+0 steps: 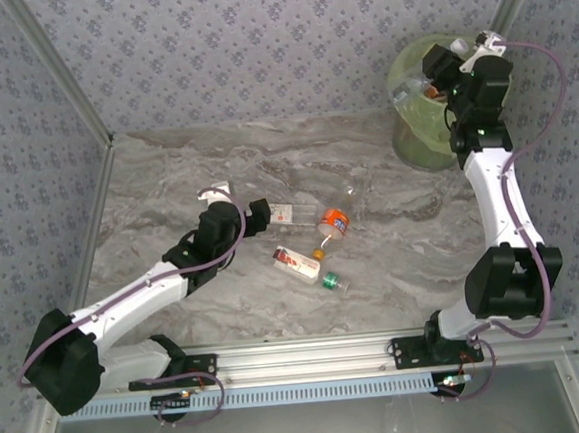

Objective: Put the plastic bottles in the bin

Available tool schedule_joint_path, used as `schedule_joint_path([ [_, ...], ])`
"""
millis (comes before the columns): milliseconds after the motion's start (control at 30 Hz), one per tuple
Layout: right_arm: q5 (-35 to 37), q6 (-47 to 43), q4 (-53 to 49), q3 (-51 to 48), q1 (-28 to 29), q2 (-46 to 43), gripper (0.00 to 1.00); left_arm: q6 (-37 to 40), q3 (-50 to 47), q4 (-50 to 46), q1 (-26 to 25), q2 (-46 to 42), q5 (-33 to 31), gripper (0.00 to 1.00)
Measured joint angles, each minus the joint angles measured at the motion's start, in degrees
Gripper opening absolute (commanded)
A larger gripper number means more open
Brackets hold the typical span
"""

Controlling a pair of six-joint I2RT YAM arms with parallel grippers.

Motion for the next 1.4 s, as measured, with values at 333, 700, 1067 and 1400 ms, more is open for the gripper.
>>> schedule_joint_path([
  [333, 17.44, -9.75, 11.15, 5.77, 1.29, 11.17, 0.46, -1.46, 0.00, -1.20, 0.00, 0.00, -0.20, 0.99],
  [700, 21.53, -16.48, 7.10, 19.23, 2.38, 23.69, 0.48, -2.32, -0.17, -2.45, 0.04, 0.00, -0.24, 0.99],
  [1067, 22.16, -17.99, -2.80, 24.35, -0.74, 26.97, 0.53, -2.32, -0.94, -2.82, 0.04, -0.02, -1.64, 0.99],
  [1400, 21.18, -17.94, -11.76, 32.44, -2.75, 32.48, 0.82, -2.97, -2.08, -2.69, 0.04, -0.59, -2.21, 0.99],
])
